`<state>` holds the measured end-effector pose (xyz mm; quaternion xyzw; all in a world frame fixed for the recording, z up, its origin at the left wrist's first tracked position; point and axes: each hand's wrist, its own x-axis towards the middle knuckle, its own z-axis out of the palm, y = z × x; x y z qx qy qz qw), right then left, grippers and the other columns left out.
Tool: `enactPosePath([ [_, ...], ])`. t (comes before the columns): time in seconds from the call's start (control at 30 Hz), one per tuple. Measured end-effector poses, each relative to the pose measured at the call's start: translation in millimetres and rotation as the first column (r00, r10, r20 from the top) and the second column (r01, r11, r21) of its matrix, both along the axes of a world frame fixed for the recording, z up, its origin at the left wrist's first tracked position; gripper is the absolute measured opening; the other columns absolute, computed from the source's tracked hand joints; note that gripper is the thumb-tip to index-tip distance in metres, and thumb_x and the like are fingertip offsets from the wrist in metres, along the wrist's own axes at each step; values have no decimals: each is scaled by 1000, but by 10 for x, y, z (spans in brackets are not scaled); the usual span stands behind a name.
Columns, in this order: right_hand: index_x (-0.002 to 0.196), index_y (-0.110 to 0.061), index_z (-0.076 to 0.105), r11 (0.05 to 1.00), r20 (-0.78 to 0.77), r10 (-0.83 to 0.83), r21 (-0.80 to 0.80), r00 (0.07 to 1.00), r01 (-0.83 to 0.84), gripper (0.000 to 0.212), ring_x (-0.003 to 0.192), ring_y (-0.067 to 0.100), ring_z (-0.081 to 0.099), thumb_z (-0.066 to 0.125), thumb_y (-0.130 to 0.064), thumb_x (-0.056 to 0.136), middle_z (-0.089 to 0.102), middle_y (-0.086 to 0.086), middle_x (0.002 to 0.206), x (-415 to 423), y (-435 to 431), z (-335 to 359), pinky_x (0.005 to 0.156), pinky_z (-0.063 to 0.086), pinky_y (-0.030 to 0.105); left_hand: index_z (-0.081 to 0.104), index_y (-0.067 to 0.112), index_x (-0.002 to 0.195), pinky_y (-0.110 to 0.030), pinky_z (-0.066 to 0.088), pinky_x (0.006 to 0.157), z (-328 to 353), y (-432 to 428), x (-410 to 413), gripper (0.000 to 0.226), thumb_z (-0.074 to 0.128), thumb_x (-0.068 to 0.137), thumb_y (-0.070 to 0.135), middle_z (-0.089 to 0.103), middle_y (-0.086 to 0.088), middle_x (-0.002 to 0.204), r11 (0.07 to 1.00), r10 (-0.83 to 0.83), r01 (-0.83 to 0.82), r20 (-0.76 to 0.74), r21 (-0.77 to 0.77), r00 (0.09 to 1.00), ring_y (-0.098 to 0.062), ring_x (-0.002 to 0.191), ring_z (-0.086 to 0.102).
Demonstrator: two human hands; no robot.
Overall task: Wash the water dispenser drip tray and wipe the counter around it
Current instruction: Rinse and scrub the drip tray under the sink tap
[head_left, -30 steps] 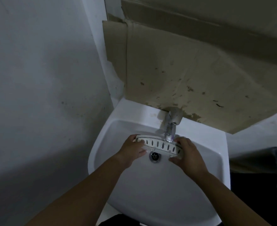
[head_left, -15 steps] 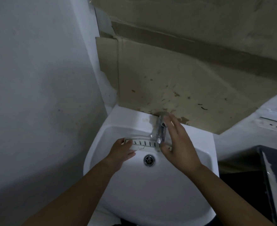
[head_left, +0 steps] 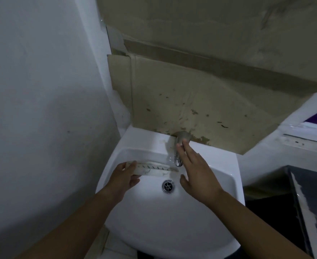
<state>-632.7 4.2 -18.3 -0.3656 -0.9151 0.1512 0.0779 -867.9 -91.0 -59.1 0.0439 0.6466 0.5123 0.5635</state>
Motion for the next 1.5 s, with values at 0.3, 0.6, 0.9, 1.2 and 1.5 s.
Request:
enactPosePath([
  [0.3, 158, -28, 5, 931, -93, -312, -227, 946, 285, 90, 148, 15, 25, 63, -41, 90, 13, -4, 166, 243, -233, -160, 116, 30, 30, 59, 11, 105, -32, 52, 74, 262, -131, -43, 36, 63, 90, 43, 70, -6, 105, 995, 29, -8, 204, -103, 979, -18, 93, 69],
  [0.6, 97, -22, 61, 704, -117, -554, -593, 824, 390, 14, 69, 11, 70, 63, -36, 93, 73, -2, 84, 566, -167, -171, 72, 59, 42, 57, 12, 85, -27, 48, 60, 281, -189, 73, 52, 51, 89, 64, 54, 0, 56, 936, -255, 273, 105, -221, 961, -11, 50, 52],
  [0.9, 98, -23, 62, 671, -198, -530, -692, 824, 265, 27, 77, 19, 70, 74, -43, 84, 70, 0, 92, 538, -73, -76, 65, 55, 34, 60, 11, 87, -26, 44, 62, 427, -185, 80, 63, 36, 91, 69, 60, -1, 67, 866, -420, 387, -41, -316, 906, -13, 59, 54],
  [1.2, 94, -14, 67, 514, -125, -643, -802, 756, 305, 41, 56, 16, 61, 65, -54, 87, 72, 8, 74, 494, -80, 105, 57, 50, 31, 63, 21, 104, -25, 42, 60, 489, -141, 31, 34, 43, 98, 49, 69, -3, 84, 918, -390, 342, -310, -199, 867, -15, 76, 67],
  [1.5, 94, -4, 71, 433, 40, -611, -819, 790, 376, 60, 61, 13, 60, 61, -63, 85, 71, 3, 73, 576, -131, 126, 58, 47, 27, 57, 12, 85, -23, 33, 51, 435, -159, 60, 34, 50, 98, 43, 53, -1, 67, 880, -468, 415, -279, -229, 838, -11, 55, 47],
])
